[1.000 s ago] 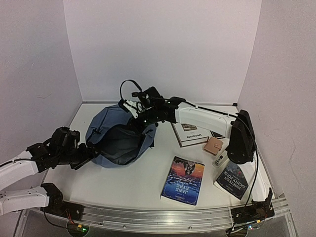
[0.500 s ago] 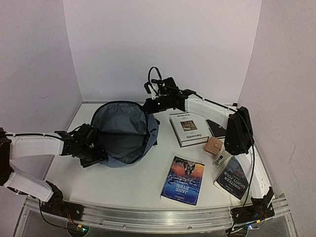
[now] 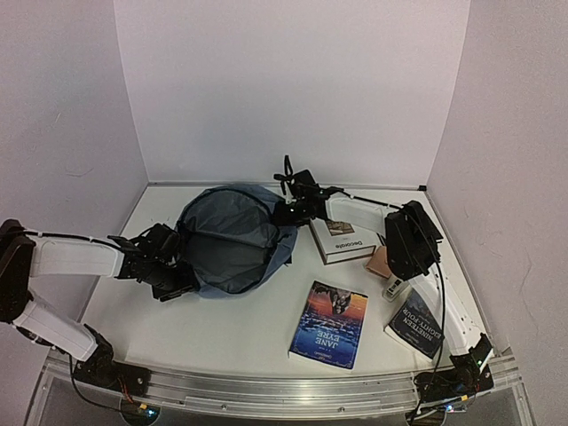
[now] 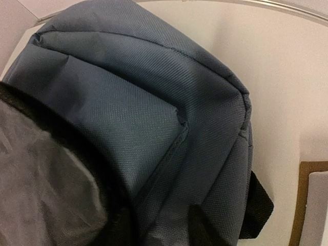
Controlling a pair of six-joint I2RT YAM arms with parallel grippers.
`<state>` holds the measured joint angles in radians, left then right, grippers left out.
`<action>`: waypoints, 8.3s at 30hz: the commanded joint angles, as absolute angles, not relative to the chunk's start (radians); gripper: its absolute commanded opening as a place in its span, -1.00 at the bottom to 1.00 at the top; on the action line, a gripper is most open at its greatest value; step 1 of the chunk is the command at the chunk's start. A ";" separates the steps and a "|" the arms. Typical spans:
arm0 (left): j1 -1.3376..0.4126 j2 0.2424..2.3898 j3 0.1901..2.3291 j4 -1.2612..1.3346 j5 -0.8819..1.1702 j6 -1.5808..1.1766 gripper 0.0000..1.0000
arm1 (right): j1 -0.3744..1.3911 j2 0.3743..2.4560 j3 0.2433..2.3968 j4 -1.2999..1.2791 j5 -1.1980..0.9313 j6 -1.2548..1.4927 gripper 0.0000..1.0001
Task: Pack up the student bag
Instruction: Adjust the student bag at the center of the board, then adjust the book at the center of the board.
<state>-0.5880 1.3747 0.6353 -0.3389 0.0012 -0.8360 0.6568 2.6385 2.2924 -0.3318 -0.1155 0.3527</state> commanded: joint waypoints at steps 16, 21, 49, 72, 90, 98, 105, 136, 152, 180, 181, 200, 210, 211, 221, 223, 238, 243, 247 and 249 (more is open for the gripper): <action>-0.443 1.304 0.939 -0.548 -0.085 -0.585 0.74 | 0.649 2.307 2.142 -0.327 -0.351 0.164 0.86; -0.286 1.401 1.003 -0.417 0.062 -0.419 0.75 | 0.649 2.310 2.075 -0.326 -0.444 0.186 0.86; -0.246 1.446 0.965 -0.332 0.310 -0.344 -1.00 | 0.678 2.370 1.964 -0.331 -0.565 0.202 -1.00; -0.114 1.781 1.120 -0.476 0.197 -0.490 -1.00 | 0.633 2.535 2.181 -0.505 -0.411 0.174 -1.00; -0.080 1.695 1.332 -0.542 0.217 -0.434 0.34 | 0.624 2.276 2.195 -0.544 -0.320 0.099 0.83; -0.128 1.485 1.310 -0.590 0.277 -0.400 0.94 | 0.532 1.998 1.954 -0.555 -0.366 0.045 0.97; -0.289 1.431 1.240 -0.568 0.305 -0.383 0.99 | 0.354 1.825 1.713 -0.590 -0.432 -0.009 0.97; -0.362 1.634 1.318 -0.519 0.409 -0.555 0.99 | 0.226 1.917 1.602 -0.946 -0.481 -0.358 0.97; -0.377 1.714 1.488 -0.481 0.526 -0.580 0.96 | 0.185 2.048 1.809 -0.943 -0.523 -0.275 0.97; -0.680 2.337 2.119 -0.541 0.543 -0.709 0.70 | 0.262 2.261 1.839 -0.896 -0.750 -0.111 0.66; -0.680 2.353 2.137 -0.551 0.543 -0.715 0.69 | 0.262 2.252 1.832 -0.892 -0.751 -0.110 0.66; -0.680 2.518 2.192 -0.518 0.570 -0.824 0.17 | 0.269 2.288 1.826 -0.838 -0.818 -0.056 0.64; -0.680 2.511 2.178 -0.444 0.628 -0.850 -0.29 | 0.279 2.314 1.870 -0.835 -0.870 -0.028 0.64; -0.680 2.505 2.173 -0.438 0.630 -0.850 -0.34 | 0.279 2.313 1.872 -0.834 -0.872 -0.026 0.64; -0.687 2.397 2.146 -0.497 0.643 -0.786 -0.49 | 0.280 2.175 1.818 -0.835 -0.946 -0.013 0.63; -0.697 2.354 2.113 -0.516 0.637 -0.770 -0.49 | 0.281 2.131 1.776 -0.835 -0.959 -0.012 0.63; -0.820 2.166 1.883 -0.626 0.639 -0.721 -0.55 | 0.345 1.863 1.425 -1.042 -0.926 -0.268 0.57; -0.838 2.079 1.704 -0.565 0.622 -0.770 -0.53 | 0.355 1.855 1.350 -1.049 -0.875 -0.314 0.57; -0.838 2.043 1.612 -0.537 0.581 -0.790 -0.26 | 0.354 1.896 1.347 -1.045 -0.836 -0.296 0.66; -0.837 2.049 1.609 -0.540 0.564 -0.790 0.02 | 0.355 1.897 1.345 -1.028 -0.813 -0.278 0.71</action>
<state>-0.8500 2.1143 1.6239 -0.5849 0.6006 -0.7708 0.3584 1.8893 1.3449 -1.0362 -0.8666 -0.2687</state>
